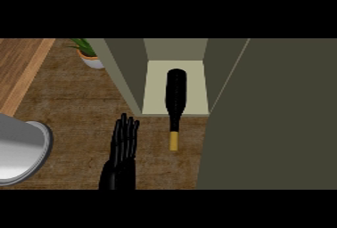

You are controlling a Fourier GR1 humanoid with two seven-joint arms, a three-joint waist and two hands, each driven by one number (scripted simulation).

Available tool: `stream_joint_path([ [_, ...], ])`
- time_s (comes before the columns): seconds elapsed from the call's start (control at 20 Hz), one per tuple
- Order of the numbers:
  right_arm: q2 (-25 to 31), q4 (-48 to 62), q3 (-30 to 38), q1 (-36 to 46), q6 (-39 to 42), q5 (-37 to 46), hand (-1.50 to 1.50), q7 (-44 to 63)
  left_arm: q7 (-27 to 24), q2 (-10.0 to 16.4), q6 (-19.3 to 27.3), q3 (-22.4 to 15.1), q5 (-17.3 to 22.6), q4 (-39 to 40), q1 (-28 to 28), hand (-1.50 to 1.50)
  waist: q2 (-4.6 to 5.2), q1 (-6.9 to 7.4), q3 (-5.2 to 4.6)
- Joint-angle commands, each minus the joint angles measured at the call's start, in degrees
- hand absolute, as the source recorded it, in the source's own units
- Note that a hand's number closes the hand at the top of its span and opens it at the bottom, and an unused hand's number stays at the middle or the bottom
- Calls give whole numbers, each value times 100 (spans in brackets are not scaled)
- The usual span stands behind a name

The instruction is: Pick up the wine, place it into the cabinet and close the cabinet

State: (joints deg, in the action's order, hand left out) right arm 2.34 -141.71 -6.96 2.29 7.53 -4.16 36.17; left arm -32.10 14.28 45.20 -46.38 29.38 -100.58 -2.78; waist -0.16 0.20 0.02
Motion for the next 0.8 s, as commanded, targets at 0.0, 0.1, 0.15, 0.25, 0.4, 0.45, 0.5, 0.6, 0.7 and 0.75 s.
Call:
stream_joint_path([
  [0.0, -47, -259, -126, -387, 213, -721, 150, 42, 15, 557, -279, -124, -91, -657, 510, -150, -1, 0, 2],
  [0.1, 103, -664, -136, -505, 347, -904, 150, 350, 33, 982, -662, 119, 119, -1002, 701, -150, -10, -11, 1],
  [0.15, 17, -225, -293, 14, 192, -587, 150, 485, -184, 953, -937, 192, 190, -833, 870, -150, 6, 20, -5],
  [0.25, 145, -584, -274, -123, 327, -772, 150, 656, 63, 1278, -1078, 414, 316, -1192, 902, -150, 1, 2, -4],
  [0.4, 341, -336, 159, -253, 713, -1117, 150, 211, 396, 1356, -992, 398, 133, -1517, 845, -150, 7, -17, 4],
  [0.45, 130, -421, -360, -107, 494, -548, 150, 383, -127, 1578, -1868, 1005, 633, -928, 1039, -150, 10, -10, -6],
  [0.5, 48, -440, -422, -85, 414, -583, 150, 452, 25, 1761, -1419, 642, 292, -1635, 1448, -150, -1, 21, -2],
  [0.6, -52, -594, -879, -677, 526, -751, 150, 532, -76, 1898, -1622, 826, 492, -1775, 1652, -150, -13, 10, -3],
  [0.7, -182, -492, -898, -650, 413, -1057, 150, 701, -75, 1926, -1764, 996, 541, -1681, 1579, -150, -4, 5, -3],
  [0.75, -206, -655, -1062, -800, 413, -1092, 150, 812, -7, 1965, -1789, 1283, 735, -1664, 1557, -150, -5, -13, -3],
])
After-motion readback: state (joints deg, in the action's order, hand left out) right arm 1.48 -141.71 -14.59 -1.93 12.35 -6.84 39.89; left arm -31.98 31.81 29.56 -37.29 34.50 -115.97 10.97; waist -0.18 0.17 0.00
